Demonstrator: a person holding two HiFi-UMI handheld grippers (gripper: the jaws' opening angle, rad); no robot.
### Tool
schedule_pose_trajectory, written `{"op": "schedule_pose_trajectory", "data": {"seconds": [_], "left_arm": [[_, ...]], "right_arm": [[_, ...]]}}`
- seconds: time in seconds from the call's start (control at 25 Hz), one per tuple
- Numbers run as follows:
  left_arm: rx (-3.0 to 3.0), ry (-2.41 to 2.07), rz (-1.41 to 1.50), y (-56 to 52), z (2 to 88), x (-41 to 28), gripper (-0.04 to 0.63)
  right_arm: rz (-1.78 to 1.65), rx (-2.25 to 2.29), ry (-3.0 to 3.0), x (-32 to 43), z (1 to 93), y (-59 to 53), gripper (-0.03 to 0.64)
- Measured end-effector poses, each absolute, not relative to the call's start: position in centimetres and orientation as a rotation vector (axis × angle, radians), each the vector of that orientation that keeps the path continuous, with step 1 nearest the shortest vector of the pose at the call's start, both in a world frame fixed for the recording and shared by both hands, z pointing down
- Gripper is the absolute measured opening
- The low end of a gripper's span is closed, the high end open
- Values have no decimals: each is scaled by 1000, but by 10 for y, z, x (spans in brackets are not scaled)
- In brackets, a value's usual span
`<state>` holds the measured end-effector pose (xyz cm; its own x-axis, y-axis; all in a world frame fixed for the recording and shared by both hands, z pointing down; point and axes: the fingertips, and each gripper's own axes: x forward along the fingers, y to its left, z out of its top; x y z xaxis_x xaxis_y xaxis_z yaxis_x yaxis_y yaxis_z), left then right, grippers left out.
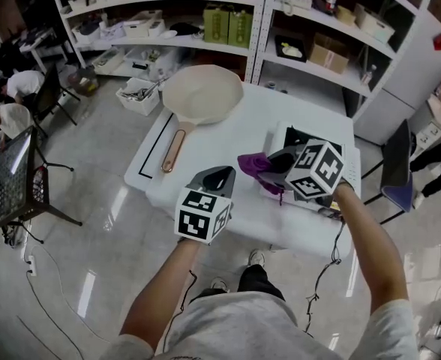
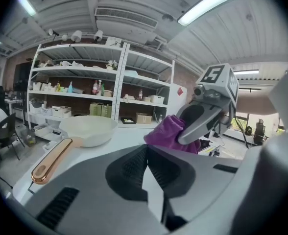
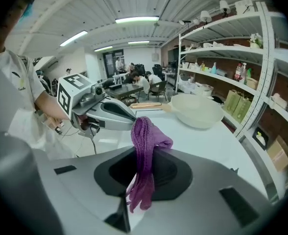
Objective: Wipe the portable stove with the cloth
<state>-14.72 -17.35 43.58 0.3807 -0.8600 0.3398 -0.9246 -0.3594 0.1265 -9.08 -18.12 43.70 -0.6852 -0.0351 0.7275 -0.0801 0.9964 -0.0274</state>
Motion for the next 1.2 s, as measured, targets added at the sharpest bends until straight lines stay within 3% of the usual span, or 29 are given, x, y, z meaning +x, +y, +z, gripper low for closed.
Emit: {"op": "schedule_pose_trajectory", "data": {"seconds": [1.2], "left_arm": [[2180,-1702,348,-276,447,-105,3]], "right_arm": [[-39,-166,-2289,-71,464,-308,64]]}}
